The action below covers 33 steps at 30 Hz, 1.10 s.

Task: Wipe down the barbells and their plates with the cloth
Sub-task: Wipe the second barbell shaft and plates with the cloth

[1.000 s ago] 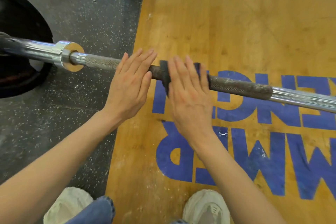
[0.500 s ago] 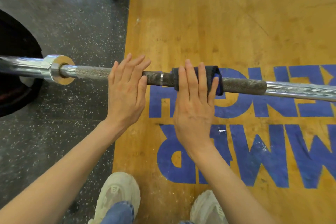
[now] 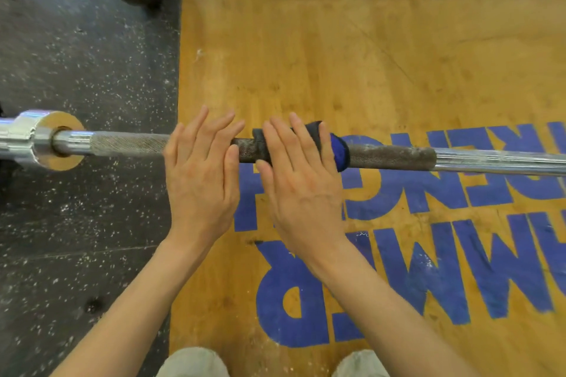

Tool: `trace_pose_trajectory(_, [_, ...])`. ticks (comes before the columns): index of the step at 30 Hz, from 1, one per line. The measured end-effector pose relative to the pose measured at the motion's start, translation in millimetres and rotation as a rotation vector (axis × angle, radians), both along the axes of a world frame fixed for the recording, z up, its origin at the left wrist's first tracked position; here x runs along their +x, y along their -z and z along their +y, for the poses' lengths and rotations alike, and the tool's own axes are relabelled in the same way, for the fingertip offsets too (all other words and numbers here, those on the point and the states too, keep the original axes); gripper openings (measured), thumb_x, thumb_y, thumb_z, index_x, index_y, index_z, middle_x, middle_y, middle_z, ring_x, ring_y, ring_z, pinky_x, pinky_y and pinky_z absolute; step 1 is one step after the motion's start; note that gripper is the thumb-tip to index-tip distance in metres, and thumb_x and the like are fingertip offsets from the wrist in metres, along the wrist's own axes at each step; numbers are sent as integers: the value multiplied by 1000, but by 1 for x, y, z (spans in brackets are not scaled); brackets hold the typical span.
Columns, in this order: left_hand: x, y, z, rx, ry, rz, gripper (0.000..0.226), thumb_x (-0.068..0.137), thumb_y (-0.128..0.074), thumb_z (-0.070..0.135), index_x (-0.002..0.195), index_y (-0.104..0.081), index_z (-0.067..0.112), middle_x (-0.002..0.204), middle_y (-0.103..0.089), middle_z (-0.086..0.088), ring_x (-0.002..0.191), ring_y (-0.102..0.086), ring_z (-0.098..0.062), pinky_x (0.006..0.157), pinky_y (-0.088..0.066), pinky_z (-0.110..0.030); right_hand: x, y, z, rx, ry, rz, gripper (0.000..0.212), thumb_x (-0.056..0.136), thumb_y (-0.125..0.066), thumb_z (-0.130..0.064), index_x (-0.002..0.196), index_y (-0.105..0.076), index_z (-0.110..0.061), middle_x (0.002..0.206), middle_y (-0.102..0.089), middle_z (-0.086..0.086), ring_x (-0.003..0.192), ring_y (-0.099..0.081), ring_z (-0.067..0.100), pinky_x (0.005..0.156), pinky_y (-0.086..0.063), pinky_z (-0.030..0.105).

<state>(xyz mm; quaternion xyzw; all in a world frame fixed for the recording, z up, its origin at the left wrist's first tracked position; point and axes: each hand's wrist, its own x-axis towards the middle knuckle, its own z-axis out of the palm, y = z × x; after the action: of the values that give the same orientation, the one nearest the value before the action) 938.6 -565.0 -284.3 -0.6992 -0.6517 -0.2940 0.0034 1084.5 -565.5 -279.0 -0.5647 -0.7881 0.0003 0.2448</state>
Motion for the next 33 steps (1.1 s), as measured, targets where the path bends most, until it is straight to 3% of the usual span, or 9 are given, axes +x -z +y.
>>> trace_pose_trajectory(6, [3, -3, -9, -14, -14, -45, 41, 106, -30, 20, 128, -64, 11, 140, -59, -1, 146, -34, -23, 123, -10, -35, 12, -13, -6, -57, 186, 30, 45, 109, -30, -29, 132, -61, -6, 131, -64, 5, 133, -52, 28, 123, -21, 51])
trace_pose_trajectory(11, [4, -5, -23, -40, 3, -56, 42, 106, -29, 21, 132, -61, 11, 144, -55, -2, 148, -32, -24, 125, -8, -38, -5, -19, -7, -99, 24, -20, 41, 106, -34, -28, 126, -64, -8, 116, -67, 4, 116, -59, 24, 121, -27, 48])
trace_pose_trajectory(16, [4, -7, -39, -68, 5, -46, 43, 105, -29, 21, 138, -57, 12, 149, -50, -1, 150, -28, -23, 125, -4, -36, 15, -26, -20, -171, 221, -32, 42, 106, -31, -29, 117, -67, -10, 107, -68, 4, 107, -61, 27, 121, -25, 49])
trace_pose_trajectory(19, [6, -8, -49, -90, 0, -45, 44, 105, -30, 21, 139, -56, 12, 152, -48, -2, 150, -25, -23, 124, 0, -34, -18, -27, -25, -161, 142, -13, 40, 104, -32, -26, 104, -68, -8, 94, -67, 5, 95, -61, 26, 119, -29, 50])
trace_pose_trajectory(22, [5, -10, -59, -111, 15, -34, 45, 104, -30, 21, 142, -53, 12, 154, -46, -2, 151, -22, -21, 124, 1, -33, 2, -29, -29, -177, 29, -104, 43, 105, -27, -26, 107, -67, -11, 92, -64, 2, 93, -58, 25, 118, -31, 47])
trace_pose_trajectory(26, [5, -15, -71, -148, 22, -36, 46, 104, -30, 23, 144, -51, 13, 156, -42, -1, 153, -19, -21, 124, 3, -34, 37, -34, -45, -301, 199, -134, 53, 105, -15, -29, 110, -66, -14, 104, -67, 1, 104, -58, 26, 123, -21, 47])
trace_pose_trajectory(28, [7, -16, -78, -162, 17, -46, 46, 104, -30, 24, 143, -51, 12, 156, -43, -1, 153, -18, -23, 124, 3, -35, 14, -45, -43, -307, 220, -174, 54, 103, -15, -27, 101, -67, -14, 92, -66, 2, 94, -60, 27, 120, -27, 49])
trace_pose_trajectory(31, [7, -17, -86, -175, 11, -55, 46, 104, -30, 24, 143, -52, 11, 155, -44, -2, 153, -20, -25, 125, 1, -37, -10, -63, -30, -441, -59, -395, 30, 101, -27, -16, 100, -57, -15, 80, -50, 2, 78, -54, 29, 89, -47, 41])
trace_pose_trajectory(33, [6, -18, -92, -186, 21, -37, 47, 104, -30, 24, 144, -51, 11, 154, -45, -2, 152, -22, -24, 125, 0, -38, 10, -71, -24, -582, -134, -475, 12, 101, -38, -13, 109, -46, -17, 78, -39, -1, 66, -42, 24, 55, -32, 32])
